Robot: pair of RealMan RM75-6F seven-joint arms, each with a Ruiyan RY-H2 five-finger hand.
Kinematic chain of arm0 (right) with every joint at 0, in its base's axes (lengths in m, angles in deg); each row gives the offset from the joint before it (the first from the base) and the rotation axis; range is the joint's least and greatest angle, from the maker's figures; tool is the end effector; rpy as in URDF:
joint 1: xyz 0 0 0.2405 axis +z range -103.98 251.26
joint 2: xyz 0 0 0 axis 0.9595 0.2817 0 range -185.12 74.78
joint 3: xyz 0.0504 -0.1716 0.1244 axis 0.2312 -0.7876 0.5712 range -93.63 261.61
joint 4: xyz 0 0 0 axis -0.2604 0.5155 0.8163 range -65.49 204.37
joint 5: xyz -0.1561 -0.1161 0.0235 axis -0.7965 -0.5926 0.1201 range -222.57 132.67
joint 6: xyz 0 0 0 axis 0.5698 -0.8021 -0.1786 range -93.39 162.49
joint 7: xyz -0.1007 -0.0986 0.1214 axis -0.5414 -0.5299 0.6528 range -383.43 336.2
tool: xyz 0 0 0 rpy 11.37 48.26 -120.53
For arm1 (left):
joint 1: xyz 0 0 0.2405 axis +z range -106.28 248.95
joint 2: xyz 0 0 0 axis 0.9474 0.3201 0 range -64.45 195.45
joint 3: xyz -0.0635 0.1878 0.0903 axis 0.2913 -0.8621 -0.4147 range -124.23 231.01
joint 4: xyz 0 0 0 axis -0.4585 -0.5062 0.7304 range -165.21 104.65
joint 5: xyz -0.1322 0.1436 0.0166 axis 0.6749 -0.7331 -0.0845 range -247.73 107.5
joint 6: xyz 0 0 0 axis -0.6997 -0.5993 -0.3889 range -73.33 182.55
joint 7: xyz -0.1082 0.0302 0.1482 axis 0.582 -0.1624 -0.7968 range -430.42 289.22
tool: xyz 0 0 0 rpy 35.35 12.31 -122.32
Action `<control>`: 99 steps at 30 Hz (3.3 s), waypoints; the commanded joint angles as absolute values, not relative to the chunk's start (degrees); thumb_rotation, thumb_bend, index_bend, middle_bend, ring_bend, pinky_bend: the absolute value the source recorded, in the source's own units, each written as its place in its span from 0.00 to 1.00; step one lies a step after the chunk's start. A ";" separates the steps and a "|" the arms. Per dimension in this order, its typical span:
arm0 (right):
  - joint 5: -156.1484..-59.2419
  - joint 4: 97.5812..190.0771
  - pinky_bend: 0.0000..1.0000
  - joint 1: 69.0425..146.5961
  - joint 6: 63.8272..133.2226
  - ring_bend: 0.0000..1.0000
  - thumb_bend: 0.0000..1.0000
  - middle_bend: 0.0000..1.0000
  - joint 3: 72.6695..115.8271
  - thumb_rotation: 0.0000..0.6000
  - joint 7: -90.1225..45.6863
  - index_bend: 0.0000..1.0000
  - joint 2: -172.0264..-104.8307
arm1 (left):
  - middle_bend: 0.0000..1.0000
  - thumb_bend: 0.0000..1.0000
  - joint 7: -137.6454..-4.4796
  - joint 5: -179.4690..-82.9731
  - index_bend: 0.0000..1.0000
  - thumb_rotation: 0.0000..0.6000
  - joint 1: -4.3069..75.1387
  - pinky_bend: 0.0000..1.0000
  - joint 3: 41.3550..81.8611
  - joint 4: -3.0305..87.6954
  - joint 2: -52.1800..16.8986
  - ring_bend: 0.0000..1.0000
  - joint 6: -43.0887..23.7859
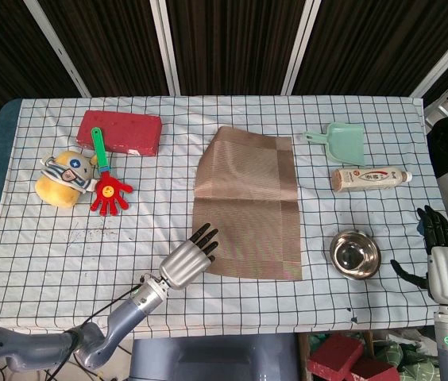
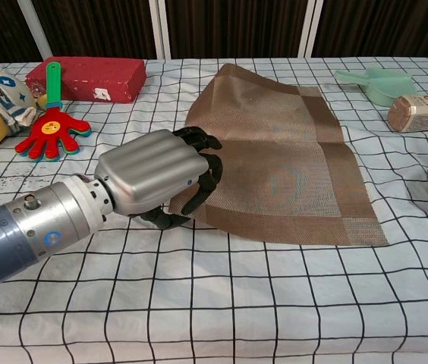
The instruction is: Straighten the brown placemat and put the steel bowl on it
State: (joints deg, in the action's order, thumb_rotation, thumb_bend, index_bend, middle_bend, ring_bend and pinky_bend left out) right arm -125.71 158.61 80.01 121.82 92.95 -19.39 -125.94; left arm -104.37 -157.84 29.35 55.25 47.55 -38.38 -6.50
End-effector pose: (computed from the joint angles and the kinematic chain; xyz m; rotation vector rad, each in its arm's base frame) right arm -0.2684 -0.2442 0.1595 1.1856 -0.9268 1.0750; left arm -0.0419 0.2685 -0.0923 -2.1931 -0.3474 -1.0277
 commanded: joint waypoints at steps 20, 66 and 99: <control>-124.33 158.72 0.17 79.87 121.24 0.00 0.13 0.00 93.98 1.00 -19.28 0.05 -125.58 | 0.31 0.43 -95.10 -171.80 0.71 1.00 34.17 0.10 45.51 60.14 -23.07 0.09 -15.71; -124.02 160.05 0.17 79.97 119.64 0.00 0.12 0.00 93.94 1.00 -19.21 0.05 -124.79 | 0.12 0.05 -88.37 -154.63 0.29 1.00 41.09 0.01 55.52 45.10 -15.86 0.03 -17.89; -125.60 165.40 0.18 100.56 99.69 0.04 0.05 0.04 98.69 1.00 -45.65 0.10 -122.15 | 0.06 0.04 -79.34 -154.95 0.09 1.00 55.77 0.00 56.83 59.45 -9.83 0.00 -33.40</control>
State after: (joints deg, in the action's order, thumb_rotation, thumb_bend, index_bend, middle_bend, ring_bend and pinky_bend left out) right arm -126.57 166.27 98.21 102.18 98.16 -43.25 -120.63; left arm -79.55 -155.17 55.71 56.63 59.55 -9.76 -33.58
